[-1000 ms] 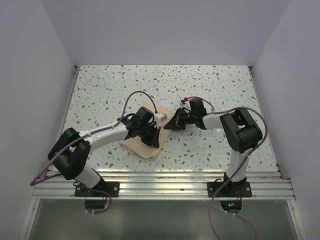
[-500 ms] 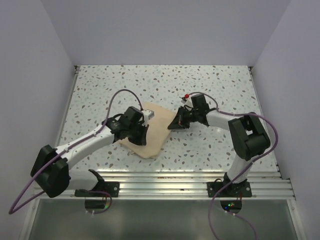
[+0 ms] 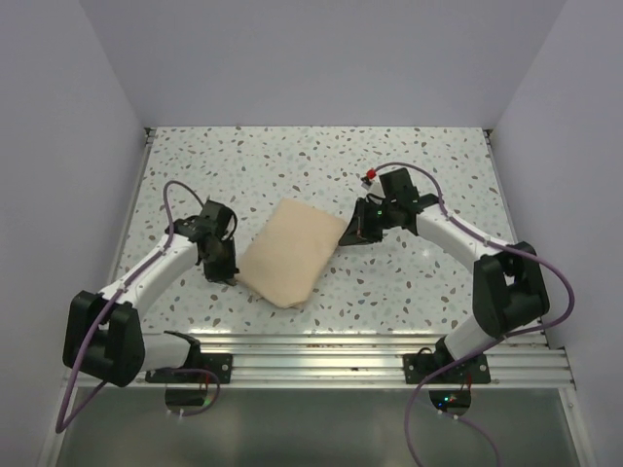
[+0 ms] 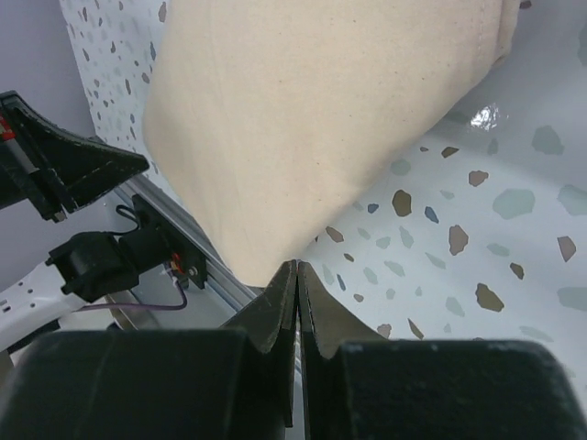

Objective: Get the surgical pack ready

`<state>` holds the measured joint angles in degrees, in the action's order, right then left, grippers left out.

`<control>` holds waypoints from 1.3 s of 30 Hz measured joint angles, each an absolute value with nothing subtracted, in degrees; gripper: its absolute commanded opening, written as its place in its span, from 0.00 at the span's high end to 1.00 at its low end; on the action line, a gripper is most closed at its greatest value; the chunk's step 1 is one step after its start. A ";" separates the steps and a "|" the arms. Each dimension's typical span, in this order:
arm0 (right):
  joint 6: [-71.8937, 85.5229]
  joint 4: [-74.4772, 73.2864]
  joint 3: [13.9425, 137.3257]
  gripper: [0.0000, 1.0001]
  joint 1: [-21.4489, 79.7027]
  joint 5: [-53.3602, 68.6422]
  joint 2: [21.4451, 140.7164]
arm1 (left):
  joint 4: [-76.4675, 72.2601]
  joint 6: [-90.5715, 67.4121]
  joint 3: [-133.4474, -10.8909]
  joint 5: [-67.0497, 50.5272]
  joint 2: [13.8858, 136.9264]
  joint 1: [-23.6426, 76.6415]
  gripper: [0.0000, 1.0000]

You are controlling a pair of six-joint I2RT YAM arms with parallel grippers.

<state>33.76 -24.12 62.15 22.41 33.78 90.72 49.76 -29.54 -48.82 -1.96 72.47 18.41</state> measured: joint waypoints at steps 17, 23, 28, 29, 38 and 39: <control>30.79 -29.28 63.90 0.95 22.41 33.47 92.29 | 45.58 -38.02 -41.23 -12.16 79.68 16.08 1.00; 29.82 -30.79 62.76 0.95 22.41 32.38 91.68 | 42.11 -40.25 -43.35 -15.35 87.94 15.90 1.00; 29.85 -32.03 61.65 0.94 22.41 30.94 90.02 | 40.58 -40.93 -51.20 -19.68 96.75 15.79 1.00; 29.93 -32.03 61.49 0.94 22.41 30.87 89.80 | 40.64 -40.86 -54.35 -20.82 99.72 15.86 1.00; 31.42 -31.92 60.27 0.89 22.20 28.29 89.19 | 37.45 -36.05 -82.08 -22.76 118.93 16.12 1.00; 31.55 -31.94 60.29 0.87 22.17 27.64 89.19 | 37.21 -35.44 -83.13 -22.20 119.37 16.08 1.00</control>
<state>31.55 -31.94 60.29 22.17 27.64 89.19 37.21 -35.44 -83.13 -22.20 119.37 16.08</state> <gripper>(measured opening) 0.101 0.004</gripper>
